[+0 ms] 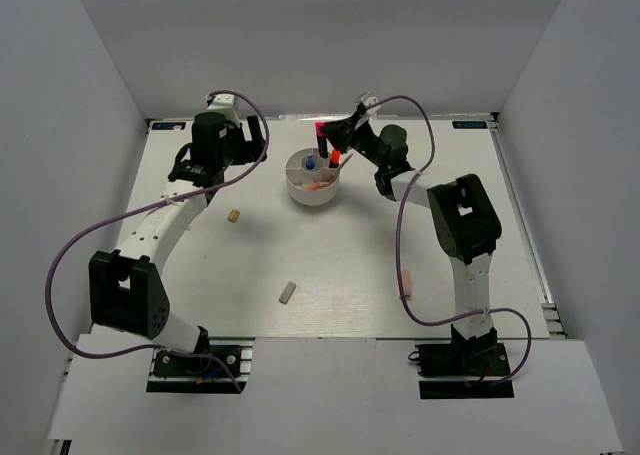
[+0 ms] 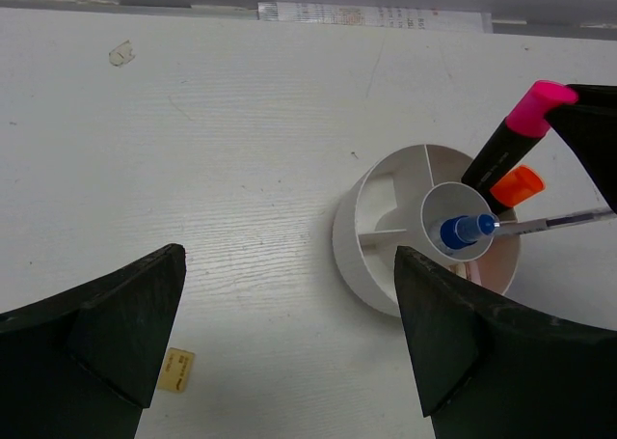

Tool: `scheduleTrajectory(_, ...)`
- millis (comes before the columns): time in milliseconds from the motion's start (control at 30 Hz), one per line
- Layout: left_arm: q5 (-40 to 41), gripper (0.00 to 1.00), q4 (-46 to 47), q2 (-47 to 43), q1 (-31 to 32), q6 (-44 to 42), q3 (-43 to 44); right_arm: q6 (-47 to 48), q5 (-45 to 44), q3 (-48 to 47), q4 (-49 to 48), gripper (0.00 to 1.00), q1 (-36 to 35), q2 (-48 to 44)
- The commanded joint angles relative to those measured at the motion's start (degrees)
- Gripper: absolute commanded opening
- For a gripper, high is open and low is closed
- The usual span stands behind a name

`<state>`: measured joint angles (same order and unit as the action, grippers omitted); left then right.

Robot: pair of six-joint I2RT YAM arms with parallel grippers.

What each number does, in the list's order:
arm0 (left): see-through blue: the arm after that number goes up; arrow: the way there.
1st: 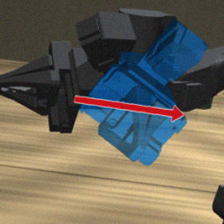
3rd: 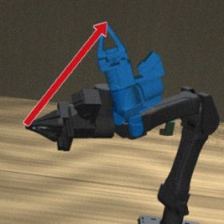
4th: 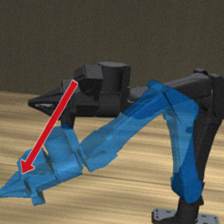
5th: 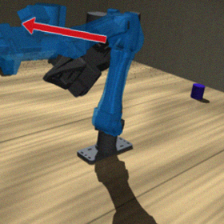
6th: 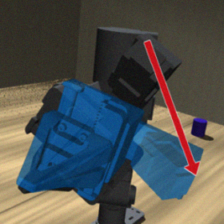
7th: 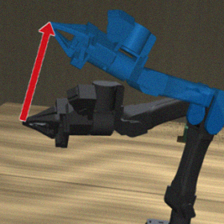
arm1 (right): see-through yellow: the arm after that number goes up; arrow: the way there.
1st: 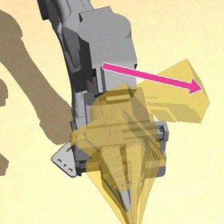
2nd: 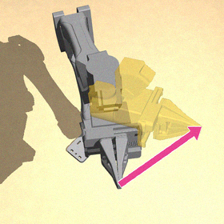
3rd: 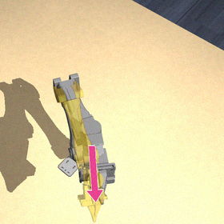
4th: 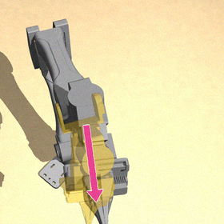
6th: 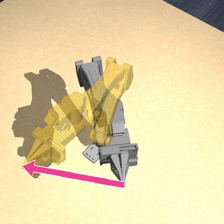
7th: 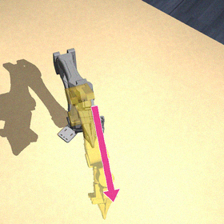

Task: Sort the stationery into containers
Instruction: Place the pen in the storage box.

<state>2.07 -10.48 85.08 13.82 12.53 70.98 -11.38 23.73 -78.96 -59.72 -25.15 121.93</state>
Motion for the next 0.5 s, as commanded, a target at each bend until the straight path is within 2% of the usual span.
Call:
scheduleTrajectory(0,-0.5,0.98,-1.2,-1.0,-0.6,0.6,0.6,0.6,-0.3,-0.2,-2.5,0.21,0.1,0.2)
scheduleTrajectory(33,-0.2,0.98,-1.2,-1.0,-1.1,0.8,0.6,0.6,-0.4,-0.3,-2.4,0.33,0.1,0.2)
scheduleTrajectory(67,0.0,0.98,-1.3,-1.0,-1.1,0.9,0.6,0.2,-0.5,-0.3,-2.4,0.41,-0.1,0.2)
scheduleTrajectory(133,0.3,0.98,-1.5,-1.1,-1.6,0.9,0.4,-0.5,-0.7,-0.3,-2.4,0.48,-0.1,0.0)
scheduleTrajectory(367,0.5,0.98,-3.5,-2.1,-2.7,1.4,-0.6,-2.9,-0.4,-1.7,-2.0,0.52,-0.1,-1.6)
scheduleTrajectory(467,-2.0,0.98,-8.0,-1.5,-3.3,-4.0,0.5,-3.7,-0.1,-2.0,-1.0,0.51,-0.1,-4.2)
